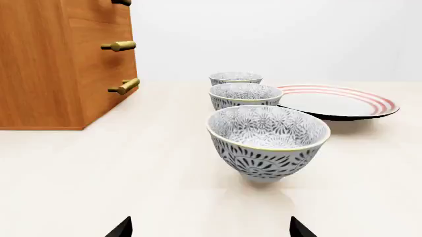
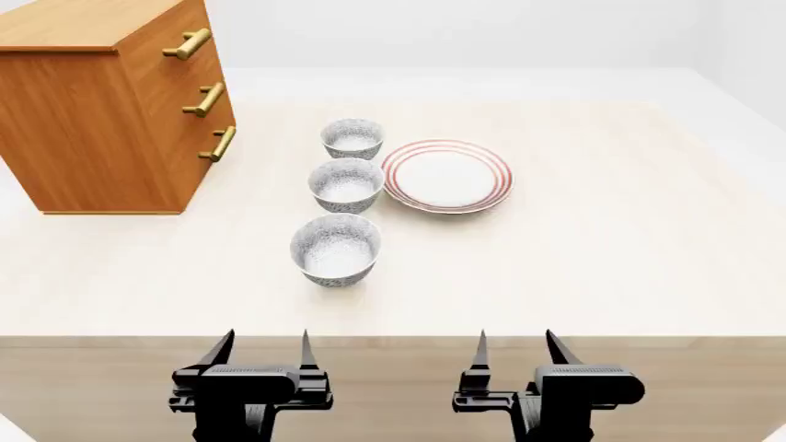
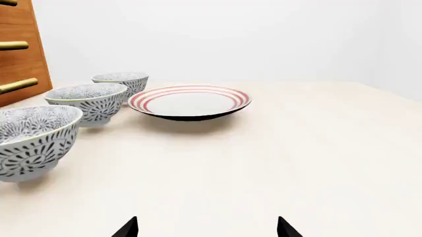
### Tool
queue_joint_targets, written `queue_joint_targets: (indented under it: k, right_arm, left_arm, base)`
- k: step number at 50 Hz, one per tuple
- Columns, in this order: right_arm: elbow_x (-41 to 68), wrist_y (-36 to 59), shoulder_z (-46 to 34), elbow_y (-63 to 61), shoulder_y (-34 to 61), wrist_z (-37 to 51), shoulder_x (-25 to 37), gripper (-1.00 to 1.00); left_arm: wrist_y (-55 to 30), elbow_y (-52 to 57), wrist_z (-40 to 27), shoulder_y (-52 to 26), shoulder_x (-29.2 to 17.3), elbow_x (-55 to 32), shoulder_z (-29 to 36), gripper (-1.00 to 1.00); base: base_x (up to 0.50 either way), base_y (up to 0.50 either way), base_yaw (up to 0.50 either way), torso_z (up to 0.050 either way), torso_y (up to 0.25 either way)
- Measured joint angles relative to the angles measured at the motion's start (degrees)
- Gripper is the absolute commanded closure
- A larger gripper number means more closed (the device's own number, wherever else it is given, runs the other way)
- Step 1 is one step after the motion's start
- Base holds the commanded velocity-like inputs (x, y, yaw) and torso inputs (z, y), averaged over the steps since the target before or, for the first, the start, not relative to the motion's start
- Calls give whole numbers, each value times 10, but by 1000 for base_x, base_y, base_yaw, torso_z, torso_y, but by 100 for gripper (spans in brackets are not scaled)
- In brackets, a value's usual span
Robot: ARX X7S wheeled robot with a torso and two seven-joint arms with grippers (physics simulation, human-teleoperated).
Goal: Stack the bowl in the middle on the bowl at the back.
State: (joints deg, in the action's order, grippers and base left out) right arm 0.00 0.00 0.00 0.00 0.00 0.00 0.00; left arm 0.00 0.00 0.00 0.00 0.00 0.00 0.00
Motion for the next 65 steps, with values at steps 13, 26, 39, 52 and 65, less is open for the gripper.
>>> queue_joint_targets:
  k: [13, 26, 39, 52, 65]
  right_arm:
    - [27, -1, -17, -3, -1, 8, 15, -100]
    - [44, 68, -30, -60, 8, 36, 32, -100]
    - [56, 220, -36, -180, 57, 61, 57, -100]
    - [70, 357, -45, -245, 150, 63, 81, -100]
    - [103, 463, -39, -260, 257, 41, 103, -100]
  left_arm:
    - [-3, 5, -17, 0, -15, -15, 17, -100]
    - [-66, 72, -23, -4, -39, -33, 39, -100]
    - [-204, 192, -14, -60, -72, -56, 51, -100]
    - [-336, 252, 13, -164, -112, -87, 51, -100]
    - [-425, 254, 63, -270, -159, -113, 65, -100]
  base:
    - [0, 0, 0, 0, 0]
    - [0, 0, 0, 0, 0]
    - [0, 0, 0, 0, 0]
    - [0, 0, 0, 0, 0]
    - [0, 0, 0, 0, 0]
